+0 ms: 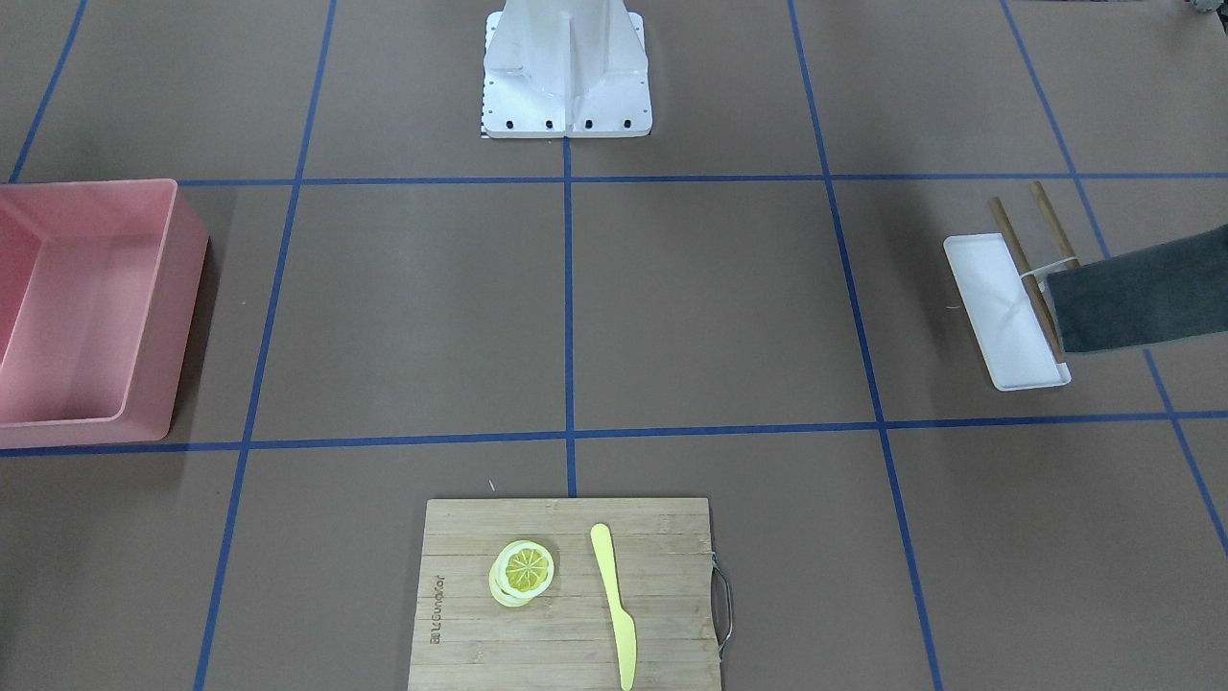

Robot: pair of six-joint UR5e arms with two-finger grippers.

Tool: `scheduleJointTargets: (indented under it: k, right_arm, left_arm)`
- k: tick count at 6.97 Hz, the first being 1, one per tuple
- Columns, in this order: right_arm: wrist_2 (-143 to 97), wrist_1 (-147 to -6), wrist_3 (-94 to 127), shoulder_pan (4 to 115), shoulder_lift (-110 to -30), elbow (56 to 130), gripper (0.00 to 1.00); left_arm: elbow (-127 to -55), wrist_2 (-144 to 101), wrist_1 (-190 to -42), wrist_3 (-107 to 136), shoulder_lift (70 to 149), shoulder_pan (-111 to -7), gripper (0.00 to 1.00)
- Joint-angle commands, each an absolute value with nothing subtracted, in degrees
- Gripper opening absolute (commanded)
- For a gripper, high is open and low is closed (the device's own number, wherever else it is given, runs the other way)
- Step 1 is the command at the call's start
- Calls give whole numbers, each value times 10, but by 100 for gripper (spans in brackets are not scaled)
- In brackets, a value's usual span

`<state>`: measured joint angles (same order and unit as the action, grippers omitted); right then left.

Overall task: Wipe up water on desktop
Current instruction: 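Grasp the grey cloth with the left gripper and lift it off the tray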

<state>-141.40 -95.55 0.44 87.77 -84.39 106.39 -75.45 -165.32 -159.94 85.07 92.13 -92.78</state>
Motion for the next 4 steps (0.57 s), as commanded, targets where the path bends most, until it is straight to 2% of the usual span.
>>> scheduleJointTargets:
  k: [1,3,4]
  right_arm:
    - [-1413,-951,4,848,-817,1097,100]
    - [-1415,-867,8,797,-804,1098,100]
    - [-1411,-837,18,762,-791,1087,100]
  left_arm:
    - [-794,-1658,-1507,856,952,-960,0]
    - [-845,-1655,-1330,857,1031,-967,0]
    - [-847,-1651,-1277,857,1074,-964,0]
